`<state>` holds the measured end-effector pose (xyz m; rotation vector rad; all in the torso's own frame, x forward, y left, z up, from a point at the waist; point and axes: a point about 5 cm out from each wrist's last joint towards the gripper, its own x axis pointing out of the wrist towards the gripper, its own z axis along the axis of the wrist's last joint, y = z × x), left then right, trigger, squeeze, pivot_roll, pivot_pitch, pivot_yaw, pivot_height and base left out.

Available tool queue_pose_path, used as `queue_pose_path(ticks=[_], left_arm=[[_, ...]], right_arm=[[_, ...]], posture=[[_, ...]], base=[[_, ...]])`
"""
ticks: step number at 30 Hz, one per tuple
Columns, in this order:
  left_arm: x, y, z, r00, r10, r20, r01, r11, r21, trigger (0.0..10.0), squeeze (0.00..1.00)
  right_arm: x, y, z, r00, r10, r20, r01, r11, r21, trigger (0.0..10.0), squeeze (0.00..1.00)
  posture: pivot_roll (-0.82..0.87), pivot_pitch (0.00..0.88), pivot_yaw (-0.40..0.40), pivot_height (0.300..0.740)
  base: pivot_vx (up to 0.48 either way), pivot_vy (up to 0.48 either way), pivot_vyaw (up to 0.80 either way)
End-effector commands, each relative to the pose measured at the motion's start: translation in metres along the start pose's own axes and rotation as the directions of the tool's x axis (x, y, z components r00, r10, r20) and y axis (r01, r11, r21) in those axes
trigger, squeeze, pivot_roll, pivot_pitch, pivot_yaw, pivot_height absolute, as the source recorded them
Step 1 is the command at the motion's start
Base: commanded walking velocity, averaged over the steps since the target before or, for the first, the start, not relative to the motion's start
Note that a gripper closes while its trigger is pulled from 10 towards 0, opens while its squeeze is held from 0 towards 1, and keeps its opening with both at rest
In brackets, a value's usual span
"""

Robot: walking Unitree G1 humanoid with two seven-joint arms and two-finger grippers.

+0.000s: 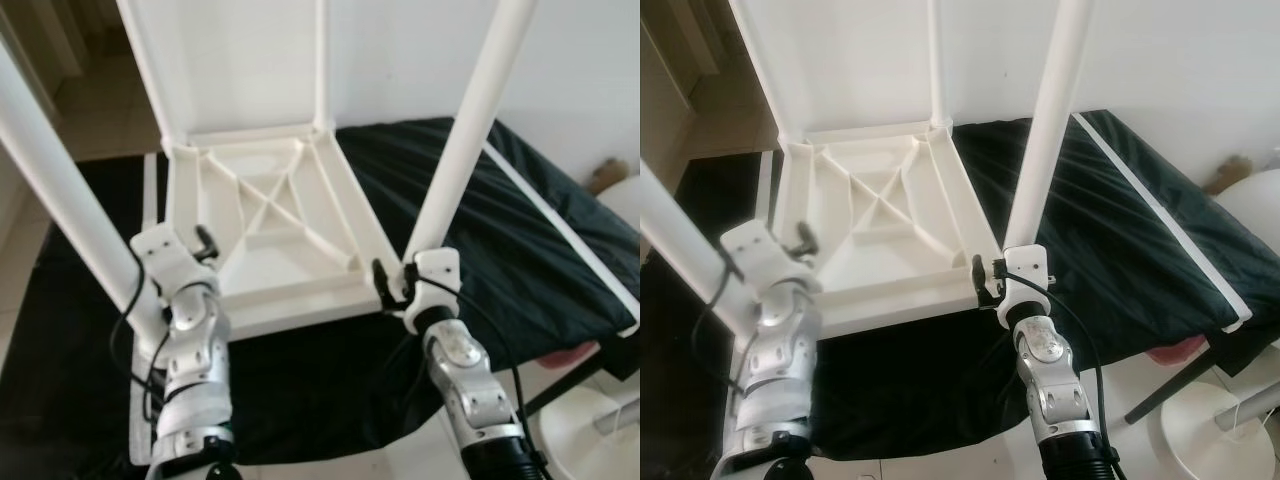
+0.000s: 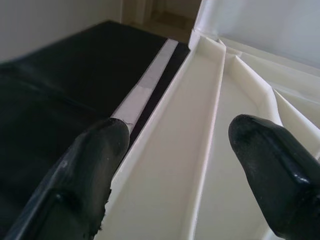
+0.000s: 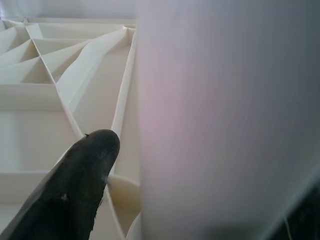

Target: Building children table

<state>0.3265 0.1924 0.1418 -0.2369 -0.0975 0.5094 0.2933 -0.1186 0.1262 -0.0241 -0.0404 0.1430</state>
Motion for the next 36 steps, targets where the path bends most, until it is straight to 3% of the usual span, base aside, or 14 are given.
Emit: queue_pose_path(ticks=[1,6,16,22,24,25,26,27,28,29,32,33,35,36], left_arm=[[0.000,0.011,0.002,0.996,0.092,0.019,-0.092,0.996,0.016,10.0,0.00],[-0.003,0.048,0.013,0.961,0.262,0.086,-0.269,0.961,0.071,10.0,0.00],[-0.012,0.065,0.020,0.924,0.353,0.147,-0.375,0.911,0.173,10.0,0.00],[-0.009,0.064,0.025,0.935,0.319,0.156,-0.339,0.933,0.120,10.0,0.00],[-0.004,0.042,0.029,0.980,0.137,0.147,-0.139,0.990,0.004,10.0,0.00],[-0.004,0.042,0.029,0.980,0.137,0.147,-0.139,0.990,0.004,10.0,0.00],[-0.004,0.021,0.036,0.983,-0.018,0.181,0.013,0.999,0.029,10.0,0.00],[-0.011,-0.002,0.044,0.953,-0.206,0.221,0.219,0.975,-0.035,10.0,0.00],[-0.011,-0.002,0.044,0.953,-0.206,0.221,0.219,0.975,-0.035,10.0,0.00],[-0.015,-0.012,0.048,0.926,-0.289,0.242,0.309,0.950,-0.049,10.0,0.00],[-0.016,-0.014,0.049,0.919,-0.308,0.244,0.327,0.944,-0.039,10.0,0.00],[-0.026,-0.029,0.056,0.836,-0.475,0.276,0.493,0.870,0.006,10.0,0.00],[-0.026,-0.029,0.056,0.836,-0.475,0.276,0.493,0.870,0.006,10.0,0.00],[-0.030,-0.032,0.058,0.808,-0.514,0.289,0.529,0.848,0.028,10.0,0.00]], right_arm=[[0.002,0.002,-0.002,1.000,0.015,-0.013,-0.015,1.000,-0.003,10.0,0.00],[0.009,0.005,-0.002,0.999,0.042,-0.012,-0.042,0.999,-0.007,10.0,0.00],[0.017,0.006,-0.005,0.998,0.063,-0.023,-0.063,0.998,-0.014,10.0,0.00],[0.023,0.005,-0.003,0.998,0.064,-0.013,-0.064,0.998,-0.018,10.0,0.00],[0.022,0.007,-0.002,0.998,0.069,-0.003,-0.069,0.997,-0.027,10.0,0.00],[0.022,0.007,-0.002,0.998,0.069,-0.003,-0.069,0.997,-0.027,10.0,0.00],[0.020,0.008,-0.002,0.998,0.067,0.002,-0.067,0.997,-0.028,10.0,0.00],[0.016,0.009,-0.002,0.998,0.064,0.017,-0.064,0.998,-0.027,10.0,0.00],[0.016,0.009,-0.002,0.998,0.064,0.017,-0.064,0.998,-0.027,10.0,0.00],[0.014,0.009,0.000,0.998,0.061,0.027,-0.060,0.998,-0.027,10.0,0.00],[0.014,0.009,0.000,0.998,0.059,0.030,-0.058,0.998,-0.027,10.0,0.00],[0.009,0.010,0.006,0.996,0.066,0.058,-0.066,0.998,0.002,10.0,0.00],[0.009,0.010,0.006,0.996,0.066,0.058,-0.066,0.998,0.002,10.0,0.00],[0.008,0.011,0.008,0.995,0.070,0.067,-0.071,0.997,0.013,10.0,0.00]], posture=[[0.02,0.000,0.000,0.740],[0.04,0.000,-0.007,0.740],[0.06,0.000,-0.011,0.740],[0.07,0.002,-0.015,0.740],[0.07,0.003,-0.015,0.740],[0.07,0.003,-0.015,0.740],[0.07,0.002,-0.017,0.740],[0.07,0.002,-0.017,0.740],[0.07,0.002,-0.017,0.740],[0.07,0.001,-0.015,0.740],[0.07,0.001,-0.015,0.740],[0.07,0.002,-0.007,0.740],[0.07,0.002,-0.007,0.740],[0.07,0.002,-0.007,0.740]], base=[[0.000,0.000,0.00],[0.000,0.000,0.00],[0.000,0.000,0.00],[0.000,0.000,0.00],[0.000,0.000,0.00],[0.000,0.000,0.00],[0.000,0.000,0.00],[0.000,0.000,0.00],[0.000,0.000,0.00],[0.000,0.000,0.00],[0.000,0.000,0.00],[0.000,0.000,0.00],[0.000,0.000,0.00],[0.000,0.000,0.00]])
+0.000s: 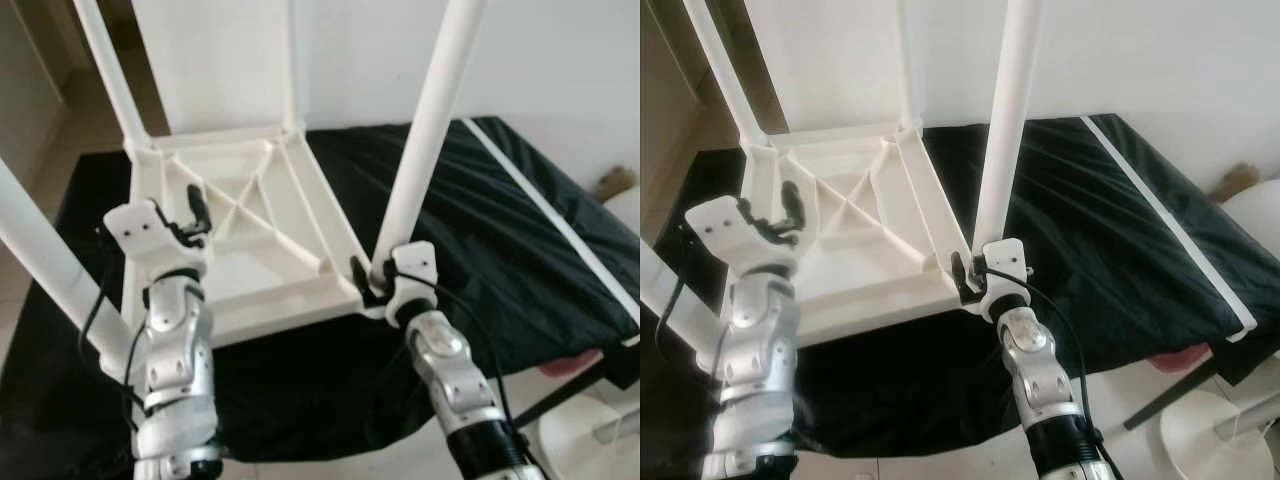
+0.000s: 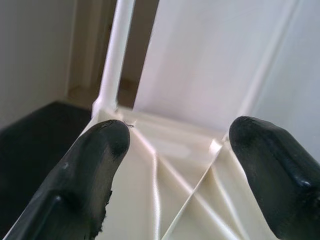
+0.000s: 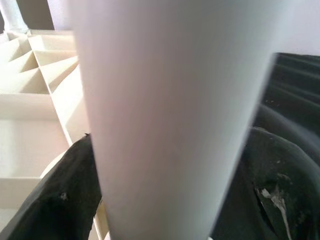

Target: Building children table

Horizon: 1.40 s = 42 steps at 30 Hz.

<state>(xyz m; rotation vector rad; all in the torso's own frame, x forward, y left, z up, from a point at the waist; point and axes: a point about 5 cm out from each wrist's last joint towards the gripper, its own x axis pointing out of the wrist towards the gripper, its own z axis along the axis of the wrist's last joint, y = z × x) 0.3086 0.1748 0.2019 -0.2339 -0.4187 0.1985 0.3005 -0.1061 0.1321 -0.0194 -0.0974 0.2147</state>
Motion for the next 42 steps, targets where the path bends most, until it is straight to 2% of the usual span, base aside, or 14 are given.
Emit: queue_pose_path(ticks=[1,2,4,9,11,18,24,26,28,31,33,34,36,42], left_arm=[[-0.003,-0.013,0.001,0.975,-0.222,0.009,0.222,0.975,0.010,10.0,0.00],[-0.005,-0.017,0.001,0.960,-0.281,-0.003,0.281,0.959,0.040,10.0,0.00],[-0.005,-0.017,0.001,0.960,-0.281,-0.003,0.281,0.959,0.040,10.0,0.00],[-0.013,-0.023,-0.004,0.921,-0.388,-0.028,0.389,0.915,0.103,10.0,0.00],[-0.023,-0.027,-0.011,0.890,-0.452,-0.057,0.455,0.881,0.129,10.0,0.00],[-0.036,-0.029,-0.017,0.867,-0.490,-0.093,0.498,0.855,0.144,10.0,0.00],[-0.054,-0.019,-0.028,0.836,-0.522,-0.168,0.546,0.824,0.153,10.0,0.00],[-0.065,-0.016,-0.029,0.802,-0.564,-0.195,0.592,0.793,0.142,10.0,0.00],[-0.065,-0.016,-0.029,0.802,-0.564,-0.195,0.592,0.793,0.142,10.0,0.00],[-0.074,-0.017,-0.029,0.760,-0.612,-0.218,0.643,0.756,0.120,10.0,0.00],[-0.086,-0.018,-0.031,0.706,-0.662,-0.251,0.699,0.708,0.098,10.0,0.00],[-0.086,-0.018,-0.031,0.706,-0.662,-0.251,0.699,0.708,0.098,10.0,0.00],[-0.094,-0.019,-0.032,0.665,-0.696,-0.270,0.738,0.667,0.099,10.0,0.00],[-0.099,-0.015,-0.032,0.633,-0.718,-0.291,0.766,0.635,0.099,10.0,0.00]], right_arm=[[-0.001,0.000,0.002,1.000,-0.001,0.009,0.001,1.000,0.013,10.0,0.00],[-0.004,0.001,0.007,0.999,0.023,0.035,-0.024,0.999,0.032,10.0,0.00],[-0.004,0.001,0.007,0.999,0.023,0.035,-0.024,0.999,0.032,10.0,0.00],[-0.010,0.003,0.014,0.994,0.055,0.090,-0.058,0.998,0.039,10.0,0.00],[-0.016,0.000,0.009,0.995,0.048,0.084,-0.051,0.998,0.033,10.0,0.00],[-0.025,-0.001,0.004,0.995,0.061,0.076,-0.061,0.998,0.009,10.0,0.00],[-0.038,-0.014,-0.006,0.999,0.002,0.052,-0.001,1.000,-0.023,10.0,0.00],[-0.046,-0.019,-0.011,0.999,-0.030,0.039,0.031,0.999,-0.025,10.0,0.00],[-0.046,-0.019,-0.011,0.999,-0.030,0.039,0.031,0.999,-0.025,10.0,0.00],[-0.053,-0.019,-0.014,0.999,-0.032,0.035,0.033,0.999,-0.027,10.0,0.00],[-0.061,-0.017,-0.016,0.999,-0.019,0.042,0.020,1.000,-0.004,10.0,0.00],[-0.061,-0.017,-0.016,0.999,-0.019,0.042,0.020,1.000,-0.004,10.0,0.00],[-0.065,-0.016,-0.018,0.999,-0.011,0.041,0.012,1.000,-0.012,10.0,0.00],[-0.071,-0.024,-0.021,0.998,-0.048,0.027,0.049,0.998,-0.031,10.0,0.00]], posture=[[0.07,0.002,-0.007,0.740],[0.06,0.006,0.000,0.740],[0.06,0.006,0.000,0.740],[0.06,0.006,0.008,0.740],[0.05,0.007,0.008,0.740],[0.05,0.012,0.009,0.740],[0.05,0.018,0.013,0.740],[0.05,0.019,0.015,0.740],[0.05,0.019,0.015,0.740],[0.05,0.019,0.017,0.740],[0.05,0.018,0.022,0.740],[0.05,0.018,0.022,0.740],[0.05,0.018,0.022,0.740],[0.05,0.015,0.023,0.740]], base=[[0.000,0.000,0.00],[0.000,0.000,0.00],[0.000,0.000,0.00],[0.000,0.000,0.00],[0.000,0.000,0.00],[0.000,0.000,0.00],[0.000,0.000,0.40],[0.000,0.000,0.80],[0.000,0.000,0.80],[0.000,0.000,0.80],[0.000,0.000,0.00],[0.000,0.000,0.00],[0.000,0.000,0.00],[0.000,0.000,0.00]])
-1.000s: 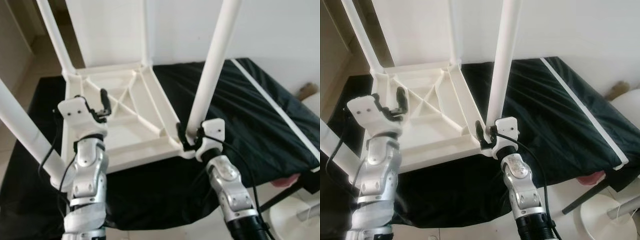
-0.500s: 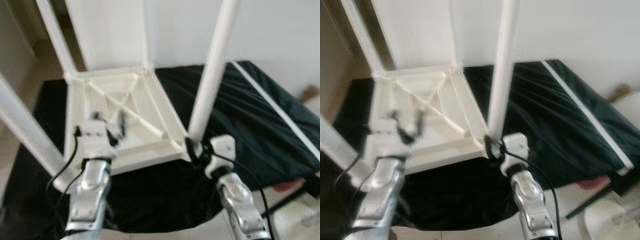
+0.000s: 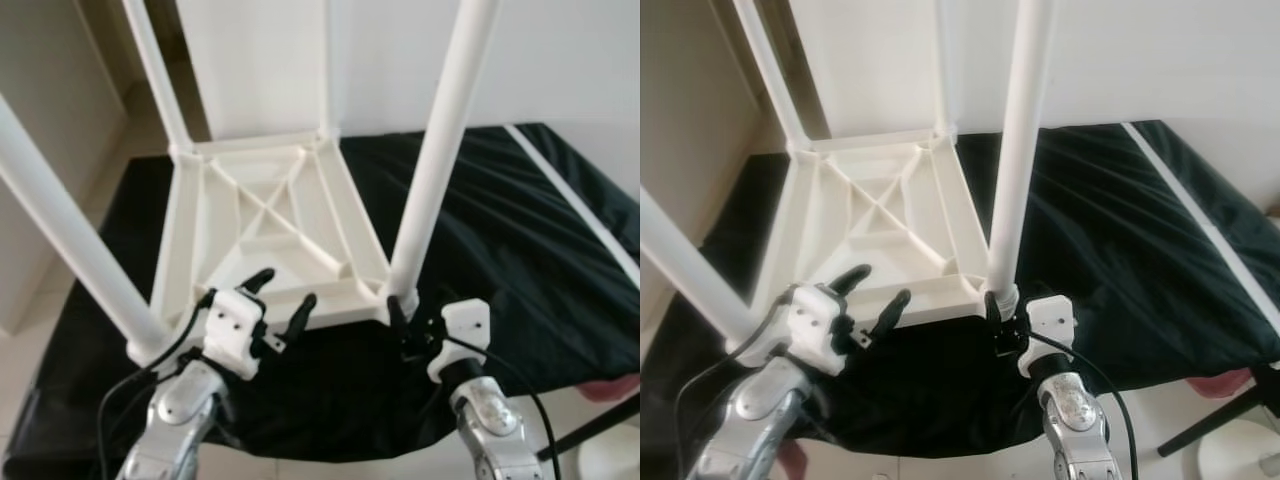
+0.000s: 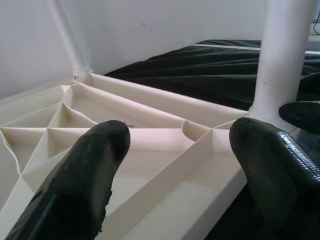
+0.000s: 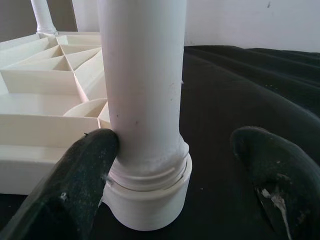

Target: Building children table

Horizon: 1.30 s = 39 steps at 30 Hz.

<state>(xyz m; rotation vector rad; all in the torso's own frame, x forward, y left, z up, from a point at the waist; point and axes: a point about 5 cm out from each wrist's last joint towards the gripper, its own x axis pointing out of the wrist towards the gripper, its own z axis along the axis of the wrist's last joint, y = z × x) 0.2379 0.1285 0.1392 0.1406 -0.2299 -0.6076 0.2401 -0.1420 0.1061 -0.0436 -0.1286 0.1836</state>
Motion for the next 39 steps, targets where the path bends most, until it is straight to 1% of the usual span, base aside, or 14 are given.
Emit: queue_pose_path(ticks=[1,4,5,6,8,17,23,27,28,31,33,35,36,39], left_arm=[[-0.003,0.001,0.001,1.000,-0.010,0.000,0.010,1.000,0.011,10.0,0.00],[-0.010,0.002,-0.002,0.999,-0.026,-0.019,0.026,0.999,0.020,10.0,0.00],[-0.010,0.002,-0.002,0.999,-0.026,-0.019,0.026,0.999,0.020,10.0,0.00],[-0.013,0.000,-0.003,0.999,-0.030,-0.028,0.031,0.999,0.025,10.0,0.00],[-0.014,-0.001,-0.003,0.999,-0.032,-0.031,0.033,0.999,0.027,10.0,0.00],[-0.010,-0.009,-0.006,0.999,-0.022,-0.041,0.022,1.000,0.017,10.0,0.00],[-0.009,-0.010,-0.005,0.999,-0.028,-0.043,0.028,1.000,0.007,10.0,0.00],[-0.011,-0.010,-0.005,0.998,-0.040,-0.045,0.040,0.999,0.008,10.0,0.00],[-0.011,-0.010,-0.005,0.998,-0.040,-0.045,0.040,0.999,0.008,10.0,0.00],[-0.013,-0.010,-0.004,0.998,-0.046,-0.045,0.046,0.999,0.012,10.0,0.00],[-0.014,-0.008,-0.004,0.998,-0.049,-0.047,0.050,0.998,0.027,10.0,0.00],[-0.014,-0.008,-0.004,0.998,-0.048,-0.047,0.050,0.998,0.029,10.0,0.00],[-0.015,-0.007,-0.004,0.998,-0.045,-0.051,0.046,0.998,0.033,10.0,0.00],[-0.015,-0.007,-0.004,0.997,-0.050,-0.055,0.052,0.998,0.032,10.0,0.00]], right_arm=[[-0.002,-0.002,-0.001,1.000,-0.019,-0.002,0.019,1.000,-0.003,10.0,0.00],[-0.007,-0.013,-0.003,0.995,-0.095,-0.001,0.095,0.995,-0.038,10.0,0.00],[-0.007,-0.013,-0.003,0.995,-0.095,-0.001,0.095,0.995,-0.038,10.0,0.00],[-0.008,-0.017,-0.002,0.992,-0.128,0.005,0.128,0.990,-0.055,10.0,0.00],[-0.009,-0.018,-0.002,0.991,-0.134,0.005,0.134,0.989,-0.060,10.0,0.00],[-0.011,-0.018,-0.004,0.993,-0.121,-0.003,0.121,0.991,-0.061,10.0,0.00],[-0.013,-0.013,0.000,0.995,-0.096,0.027,0.097,0.995,-0.037,10.0,0.00],[-0.023,-0.009,0.004,0.997,-0.069,0.040,0.070,0.997,-0.039,10.0,0.00],[-0.023,-0.009,0.004,0.997,-0.069,0.040,0.070,0.997,-0.039,10.0,0.00],[-0.028,-0.012,0.004,0.997,-0.076,0.035,0.077,0.996,-0.051,10.0,0.00],[-0.036,-0.017,0.000,0.995,-0.098,0.010,0.099,0.993,-0.069,10.0,0.00],[-0.039,-0.018,-0.002,0.995,-0.101,0.001,0.101,0.992,-0.072,10.0,0.00],[-0.042,-0.021,-0.005,0.994,-0.111,-0.009,0.109,0.990,-0.093,10.0,0.00],[-0.042,-0.021,-0.003,0.994,-0.113,-0.006,0.112,0.990,-0.085,10.0,0.00]], posture=[[0.05,0.015,0.023,0.740],[0.05,0.011,0.023,0.740],[0.05,0.011,0.023,0.740],[0.05,0.008,0.023,0.740],[0.05,0.008,0.023,0.740],[0.04,0.005,0.024,0.740],[0.04,0.006,0.024,0.740],[0.04,0.010,0.027,0.740],[0.04,0.010,0.027,0.740],[0.04,0.013,0.027,0.740],[0.04,0.016,0.028,0.740],[0.04,0.016,0.028,0.740],[0.04,0.016,0.028,0.740],[0.04,0.021,0.030,0.740]], base=[[0.000,0.000,0.00],[0.000,0.000,0.00],[0.000,0.000,0.00],[0.000,0.000,0.00],[0.000,0.000,0.00],[0.000,0.000,0.00],[0.000,0.000,0.00],[0.000,-0.131,0.00],[0.000,-0.262,0.00],[0.000,-0.294,0.00],[0.000,-0.330,0.00],[0.000,-0.349,0.00],[0.000,-0.360,0.00],[0.000,-0.361,0.00]])
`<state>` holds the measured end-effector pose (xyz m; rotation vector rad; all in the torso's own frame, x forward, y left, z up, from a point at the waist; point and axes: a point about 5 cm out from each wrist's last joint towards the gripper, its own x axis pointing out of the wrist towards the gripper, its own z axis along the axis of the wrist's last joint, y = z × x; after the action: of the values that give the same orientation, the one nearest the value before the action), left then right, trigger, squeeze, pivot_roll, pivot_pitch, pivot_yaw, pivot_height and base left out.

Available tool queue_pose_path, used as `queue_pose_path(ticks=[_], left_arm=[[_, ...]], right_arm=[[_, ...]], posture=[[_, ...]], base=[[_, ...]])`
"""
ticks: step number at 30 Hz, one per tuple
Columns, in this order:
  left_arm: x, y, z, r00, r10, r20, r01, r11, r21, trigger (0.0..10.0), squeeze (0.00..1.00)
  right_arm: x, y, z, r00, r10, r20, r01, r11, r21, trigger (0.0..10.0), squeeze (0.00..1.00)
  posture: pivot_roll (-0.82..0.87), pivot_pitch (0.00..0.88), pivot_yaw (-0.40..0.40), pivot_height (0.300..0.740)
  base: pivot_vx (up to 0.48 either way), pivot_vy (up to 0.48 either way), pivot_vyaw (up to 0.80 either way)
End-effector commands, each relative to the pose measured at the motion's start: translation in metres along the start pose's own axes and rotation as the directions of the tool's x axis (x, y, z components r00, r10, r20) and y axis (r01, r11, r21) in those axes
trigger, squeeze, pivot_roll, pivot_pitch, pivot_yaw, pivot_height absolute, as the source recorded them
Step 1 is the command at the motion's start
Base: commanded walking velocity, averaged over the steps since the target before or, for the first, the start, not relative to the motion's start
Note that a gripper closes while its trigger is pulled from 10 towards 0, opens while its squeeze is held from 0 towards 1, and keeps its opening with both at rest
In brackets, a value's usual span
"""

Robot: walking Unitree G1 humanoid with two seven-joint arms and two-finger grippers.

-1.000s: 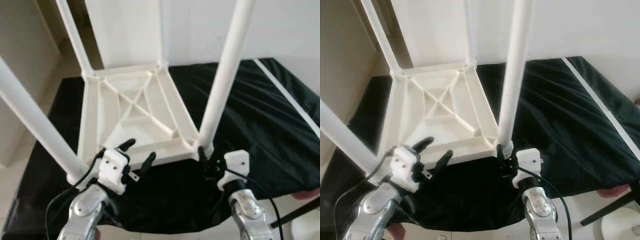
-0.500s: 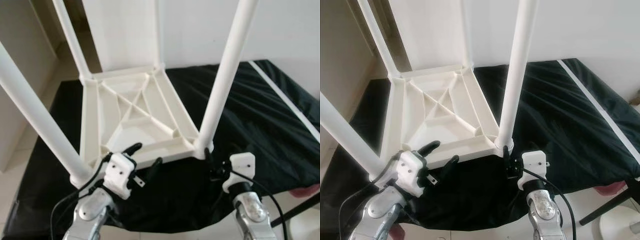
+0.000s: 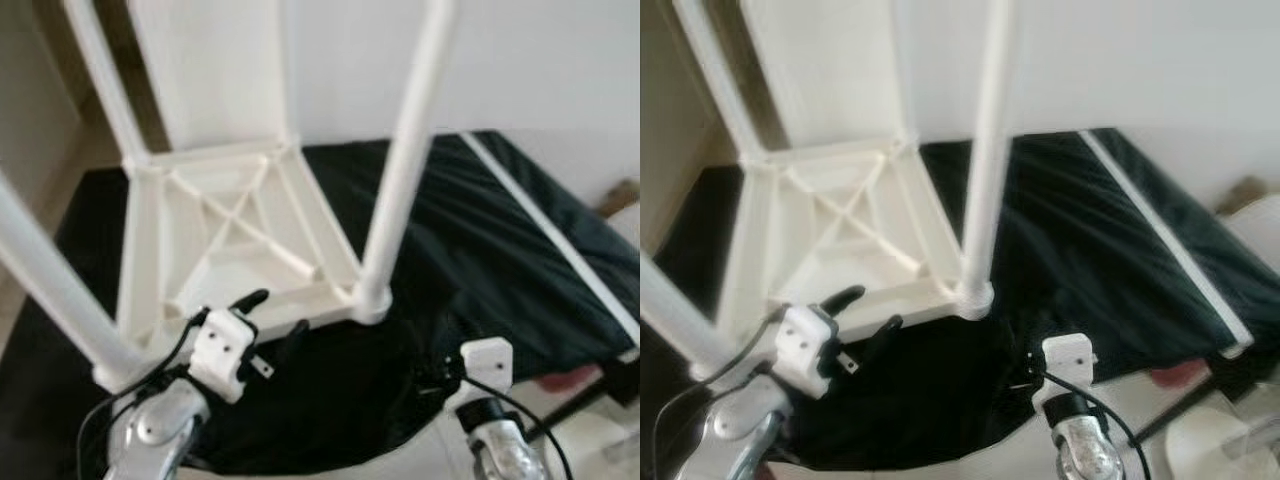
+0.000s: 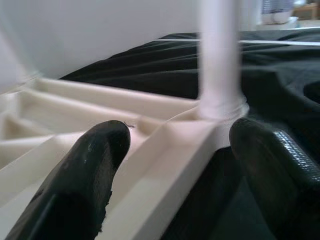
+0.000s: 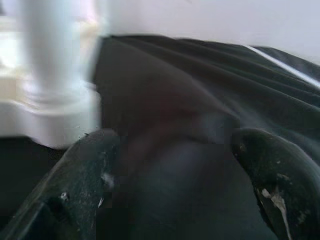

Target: Building children table

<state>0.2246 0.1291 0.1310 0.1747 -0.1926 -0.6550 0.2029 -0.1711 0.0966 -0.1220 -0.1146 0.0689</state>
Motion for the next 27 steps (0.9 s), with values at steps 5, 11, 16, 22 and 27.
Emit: queue_pose_path(ticks=[5,11,16,22,27], left_arm=[[-0.0024,0.0007,-0.0002,1.000,-0.005,-0.015,0.006,1.000,0.014,10.0,0.00],[-0.0024,-0.0003,-0.0001,1.000,-0.010,-0.015,0.011,1.000,0.025,10.0,0.00],[-0.0019,0.0015,0.0002,1.000,0.011,-0.013,-0.011,1.000,0.017,10.0,0.00],[-0.0015,0.0038,0.0004,0.999,0.029,-0.014,-0.029,0.999,0.015,10.0,0.00],[-0.0015,0.0055,0.0006,0.999,0.044,-0.014,-0.044,0.999,0.008,10.0,0.00]], right_arm=[[0.0009,0.0000,0.0027,1.000,-0.005,0.013,0.005,1.000,-0.002,10.0,0.00],[0.0009,0.0006,0.0023,1.000,-0.003,0.008,0.004,1.000,-0.002,10.0,0.00],[0.0024,-0.0013,0.0031,1.000,0.001,0.008,0.000,1.000,-0.018,10.0,0.00],[0.0053,-0.0032,0.0040,1.000,0.010,0.015,-0.009,0.999,-0.035,10.0,0.00],[0.0091,-0.0041,0.0041,1.000,0.017,0.019,-0.016,0.999,-0.048,10.0,0.00]], posture=[[0.04,0.024,0.030,0.740],[0.04,0.025,0.031,0.740],[0.04,0.025,0.032,0.740],[0.04,0.027,0.033,0.740],[0.04,0.030,0.030,0.740]], base=[[0.000,-0.363,0.00],[0.000,-0.143,0.00],[0.000,0.000,0.00],[0.000,0.000,0.43],[0.000,0.000,0.76]])
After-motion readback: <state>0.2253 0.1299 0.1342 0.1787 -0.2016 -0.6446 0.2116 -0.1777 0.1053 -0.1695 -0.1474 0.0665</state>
